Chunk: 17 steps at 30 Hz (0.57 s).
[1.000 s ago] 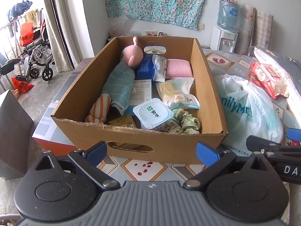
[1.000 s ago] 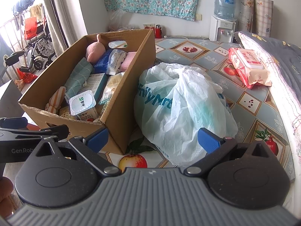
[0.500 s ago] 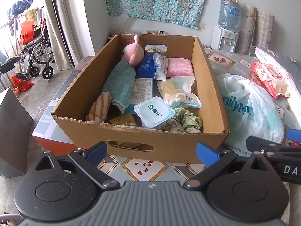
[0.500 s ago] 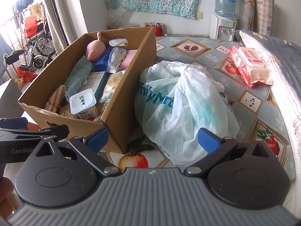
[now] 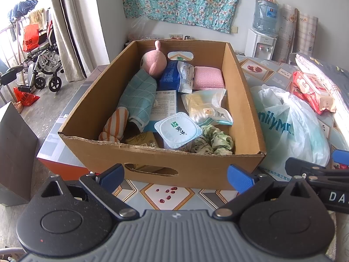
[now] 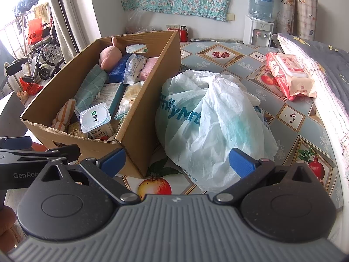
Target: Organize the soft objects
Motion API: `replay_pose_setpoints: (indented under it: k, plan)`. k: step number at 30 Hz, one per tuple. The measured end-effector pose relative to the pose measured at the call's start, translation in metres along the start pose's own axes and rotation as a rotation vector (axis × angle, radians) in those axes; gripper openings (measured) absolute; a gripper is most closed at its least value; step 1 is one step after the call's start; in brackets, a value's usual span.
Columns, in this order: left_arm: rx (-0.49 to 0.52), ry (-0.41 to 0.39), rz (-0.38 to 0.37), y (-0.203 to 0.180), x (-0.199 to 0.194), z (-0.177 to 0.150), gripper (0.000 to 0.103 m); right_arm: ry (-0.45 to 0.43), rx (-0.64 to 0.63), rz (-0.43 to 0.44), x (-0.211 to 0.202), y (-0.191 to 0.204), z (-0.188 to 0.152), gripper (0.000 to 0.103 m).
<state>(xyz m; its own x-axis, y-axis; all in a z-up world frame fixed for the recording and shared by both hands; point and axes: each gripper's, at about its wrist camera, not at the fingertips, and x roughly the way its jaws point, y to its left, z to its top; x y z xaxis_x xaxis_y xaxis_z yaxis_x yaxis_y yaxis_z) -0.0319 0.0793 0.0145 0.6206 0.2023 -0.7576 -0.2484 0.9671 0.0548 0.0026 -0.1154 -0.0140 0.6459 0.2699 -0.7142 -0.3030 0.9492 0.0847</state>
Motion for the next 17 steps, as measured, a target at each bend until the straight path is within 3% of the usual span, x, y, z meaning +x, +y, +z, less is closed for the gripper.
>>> replay_pose_setpoints:
  k: [17]
  plan:
    - [-0.002,0.005,0.001,0.0010,-0.0006,0.0009,0.101,0.001,0.000,0.001,0.0006,0.0006,0.0004,0.102]
